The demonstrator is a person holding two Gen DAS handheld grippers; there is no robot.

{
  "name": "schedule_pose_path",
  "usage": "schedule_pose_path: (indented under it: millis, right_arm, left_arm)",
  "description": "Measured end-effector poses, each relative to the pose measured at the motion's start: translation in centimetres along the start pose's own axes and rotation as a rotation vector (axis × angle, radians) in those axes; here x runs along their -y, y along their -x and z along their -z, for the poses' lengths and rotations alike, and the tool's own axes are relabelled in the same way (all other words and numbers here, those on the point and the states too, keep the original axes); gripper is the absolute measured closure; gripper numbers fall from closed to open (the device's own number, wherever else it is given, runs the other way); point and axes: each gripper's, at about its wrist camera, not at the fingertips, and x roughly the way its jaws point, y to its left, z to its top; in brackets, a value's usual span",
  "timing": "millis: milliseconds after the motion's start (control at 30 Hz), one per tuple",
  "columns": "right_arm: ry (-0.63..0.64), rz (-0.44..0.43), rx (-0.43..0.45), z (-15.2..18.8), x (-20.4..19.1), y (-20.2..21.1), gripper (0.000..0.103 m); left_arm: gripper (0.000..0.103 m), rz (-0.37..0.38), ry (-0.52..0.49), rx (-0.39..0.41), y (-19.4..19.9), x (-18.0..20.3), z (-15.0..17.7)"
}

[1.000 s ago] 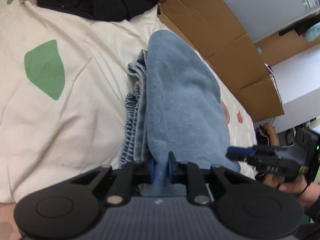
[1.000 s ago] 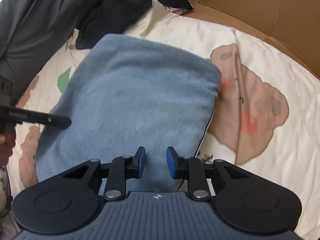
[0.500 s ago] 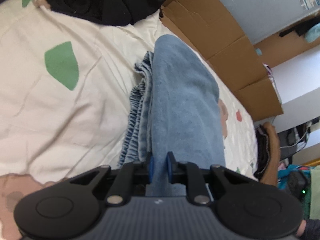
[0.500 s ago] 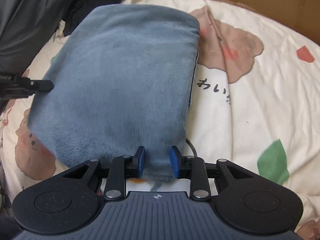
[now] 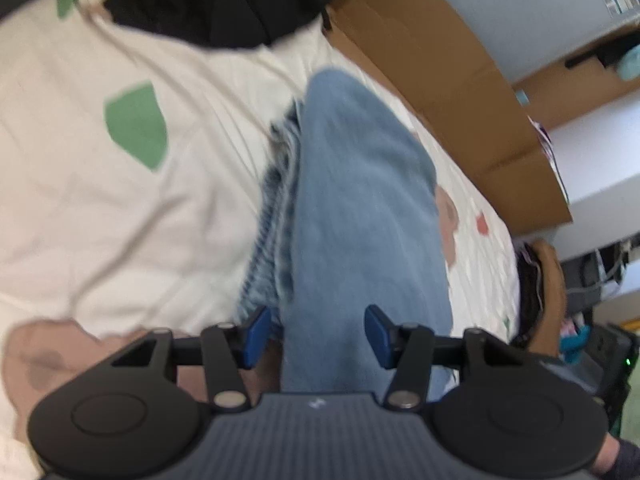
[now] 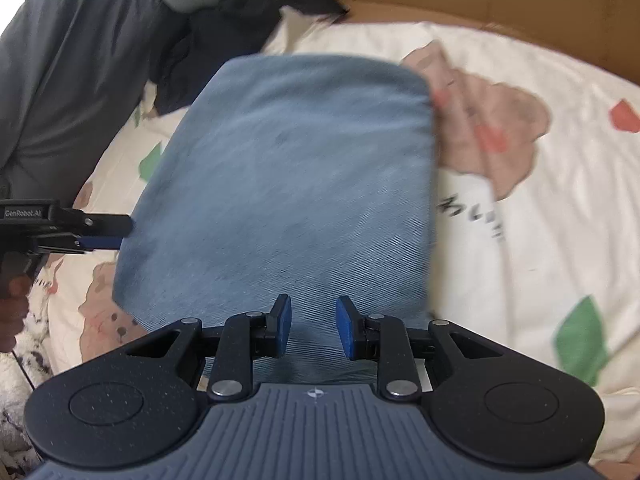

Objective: Fold clothes
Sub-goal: 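Fold the held jeans leg over the stack with the left gripper while the right gripper presses it, then close the right gripper on the folded jeans bundle while the left gripper holds it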

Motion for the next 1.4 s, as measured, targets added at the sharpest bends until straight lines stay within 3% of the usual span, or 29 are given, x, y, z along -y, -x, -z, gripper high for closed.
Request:
schedule_pose_path:
  millis: [200,367,500,633,733,800,867,933,1033,1400]
  right_arm:
    - [0.051,0.030,-0.030,1.3,-1.5,-1.9,0.074]
    - [0.122,0.077,-0.049,2.0,-2.6,-3.4,0.073]
    - [0.140,0.095,-0.066,1.7,-3.4,-3.5,0.074]
    - [0.040,0.029,-0.058,0.6,-2.0,-1.9,0.072]
    - [-0.003,0.015,-0.019,-0.2,-0.9,-0.4,0.071]
    - [-0.020,0.005,0.008,-0.8,-0.1,0.4,0.053]
    - [-0.034,0.012,0.038,-1.4,0.8,0.8,0.048]
    - [-0.068,0.027,0.052,-2.0,2.0,0.7,0.047]
    - [-0.114,0.031,0.059,-2.8,3.6,0.1,0.047]
    - [-0.177,0.024,0.083,-4.2,6.5,-2.6,0.046]
  left_arm:
    - [0.056,0.043,0.045,-0.055,-2.0,-1.8,2.0]
    - [0.076,0.059,0.036,-0.057,-1.8,-2.3,2.5]
    - [0.080,0.056,0.011,-0.064,-1.4,-2.4,2.5]
    - [0.080,0.056,-0.003,-0.064,-0.1,-2.2,2.3]
    - [0.078,0.050,-0.047,-0.066,1.3,-1.4,1.7]
    - [0.076,0.022,-0.067,-0.045,2.5,-1.3,1.0]
    - [0.052,0.002,-0.059,-0.007,3.4,-1.6,0.0]
    - [0.045,-0.010,-0.050,0.028,3.6,-1.8,-1.0]
    - [0.045,-0.040,-0.040,0.039,2.6,-1.6,-2.1]
    - [0.041,0.031,0.014,0.031,-1.8,-1.9,-3.4]
